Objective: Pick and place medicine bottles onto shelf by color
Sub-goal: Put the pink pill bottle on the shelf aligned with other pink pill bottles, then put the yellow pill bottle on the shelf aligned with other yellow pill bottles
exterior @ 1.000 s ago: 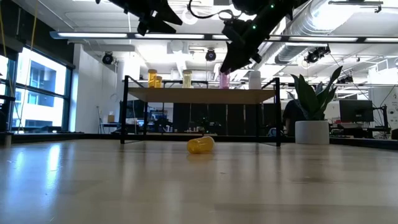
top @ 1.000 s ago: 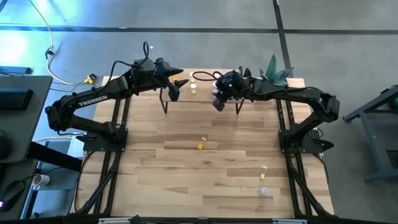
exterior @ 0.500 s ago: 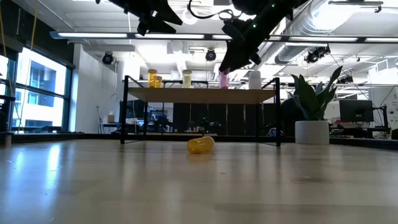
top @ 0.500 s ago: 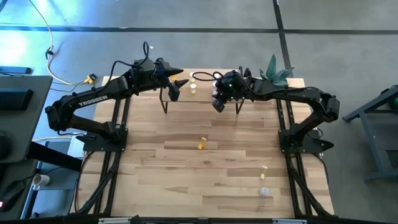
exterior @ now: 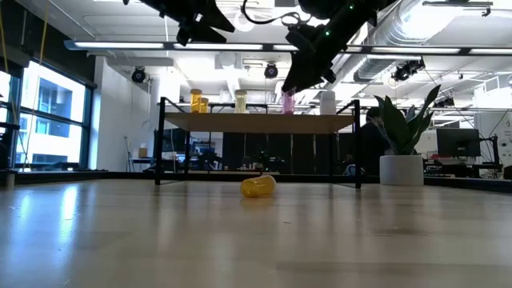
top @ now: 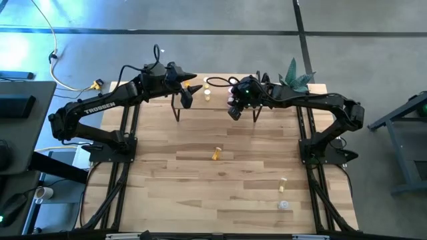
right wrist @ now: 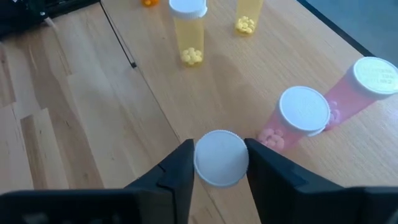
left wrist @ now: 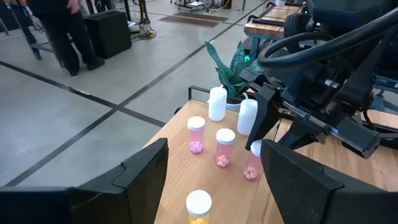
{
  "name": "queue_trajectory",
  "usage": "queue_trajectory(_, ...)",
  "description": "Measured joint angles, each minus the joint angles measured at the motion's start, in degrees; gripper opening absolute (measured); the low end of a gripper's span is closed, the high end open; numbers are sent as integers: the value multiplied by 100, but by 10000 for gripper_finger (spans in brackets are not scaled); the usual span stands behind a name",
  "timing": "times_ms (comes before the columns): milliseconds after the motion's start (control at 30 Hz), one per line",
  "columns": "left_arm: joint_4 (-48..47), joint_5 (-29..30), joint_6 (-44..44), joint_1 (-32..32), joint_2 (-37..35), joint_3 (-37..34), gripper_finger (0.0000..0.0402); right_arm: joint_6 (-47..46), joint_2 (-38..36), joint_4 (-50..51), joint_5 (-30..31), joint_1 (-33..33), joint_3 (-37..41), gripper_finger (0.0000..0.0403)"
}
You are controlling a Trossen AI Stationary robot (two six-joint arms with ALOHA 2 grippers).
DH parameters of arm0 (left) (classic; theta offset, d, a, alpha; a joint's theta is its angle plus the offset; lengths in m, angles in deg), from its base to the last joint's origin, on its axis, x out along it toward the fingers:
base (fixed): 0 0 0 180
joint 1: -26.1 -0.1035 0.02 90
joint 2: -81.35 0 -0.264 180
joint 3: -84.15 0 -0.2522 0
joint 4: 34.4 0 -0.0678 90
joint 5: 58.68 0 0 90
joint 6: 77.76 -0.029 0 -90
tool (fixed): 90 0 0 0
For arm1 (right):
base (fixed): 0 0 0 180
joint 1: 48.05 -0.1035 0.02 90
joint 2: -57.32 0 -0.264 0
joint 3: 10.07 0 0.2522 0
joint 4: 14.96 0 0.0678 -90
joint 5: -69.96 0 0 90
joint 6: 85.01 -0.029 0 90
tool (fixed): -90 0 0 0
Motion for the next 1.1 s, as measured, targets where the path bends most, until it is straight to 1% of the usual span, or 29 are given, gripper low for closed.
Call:
queue_trajectory(133, 0, 0, 0, 0, 0, 0, 243, 0, 0, 29, 13, 0, 0, 155)
queue_trajectory(233, 0, 0, 0, 0, 0, 0, 243, 0, 0, 18, 20, 0, 0, 166)
queue_trajectory(567, 0, 0, 0, 0, 0, 0, 243, 0, 0, -18, 25, 0, -25, 169)
queue_trajectory(900, -4, 0, 0, 0, 0, 0, 243, 20, 0, 157, 27, 0, -399, 169)
queue_trajectory(1100, -4, -1, 2, 0, 0, 0, 243, 19, 0, 428, 27, -2, -773, 170)
